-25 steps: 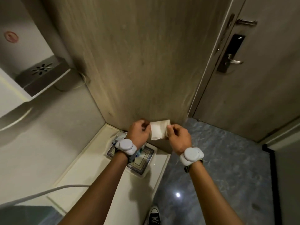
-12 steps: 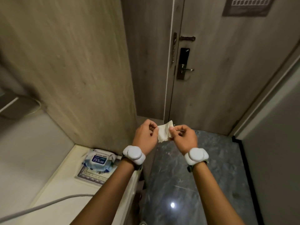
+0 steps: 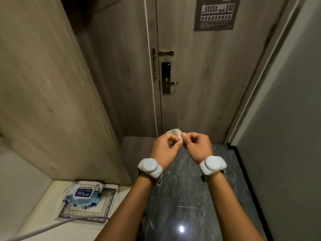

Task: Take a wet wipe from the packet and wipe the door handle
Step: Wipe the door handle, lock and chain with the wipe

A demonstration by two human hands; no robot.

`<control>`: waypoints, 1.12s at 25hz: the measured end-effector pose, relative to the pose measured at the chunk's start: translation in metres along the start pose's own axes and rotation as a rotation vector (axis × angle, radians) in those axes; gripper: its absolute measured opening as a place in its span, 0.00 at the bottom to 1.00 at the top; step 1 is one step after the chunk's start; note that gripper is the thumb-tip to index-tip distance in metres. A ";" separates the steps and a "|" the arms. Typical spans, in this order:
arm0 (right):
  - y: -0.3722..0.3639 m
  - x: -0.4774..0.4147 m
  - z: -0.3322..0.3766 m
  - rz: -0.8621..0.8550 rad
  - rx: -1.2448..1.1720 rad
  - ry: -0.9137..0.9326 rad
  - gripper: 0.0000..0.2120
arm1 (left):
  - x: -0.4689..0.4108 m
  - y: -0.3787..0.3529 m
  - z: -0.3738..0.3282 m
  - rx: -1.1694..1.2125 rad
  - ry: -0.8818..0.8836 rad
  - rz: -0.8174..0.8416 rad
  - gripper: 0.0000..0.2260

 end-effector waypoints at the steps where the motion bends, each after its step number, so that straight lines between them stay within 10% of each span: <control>1: 0.005 0.000 0.000 -0.008 -0.004 0.001 0.14 | -0.002 -0.004 -0.003 0.008 0.002 -0.007 0.04; 28: 0.095 -0.071 -0.037 0.035 0.044 0.012 0.11 | -0.108 -0.038 -0.019 -0.123 -0.017 0.073 0.05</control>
Point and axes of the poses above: each hand's wrist, its own x-axis away from the middle knuckle, its own y-axis out of the back of the hand, z = x × y, the point moved 3 cm from there along -x, towards the middle knuckle, and after that the axes turned 9 degrees about z, right-handed, at the moved point
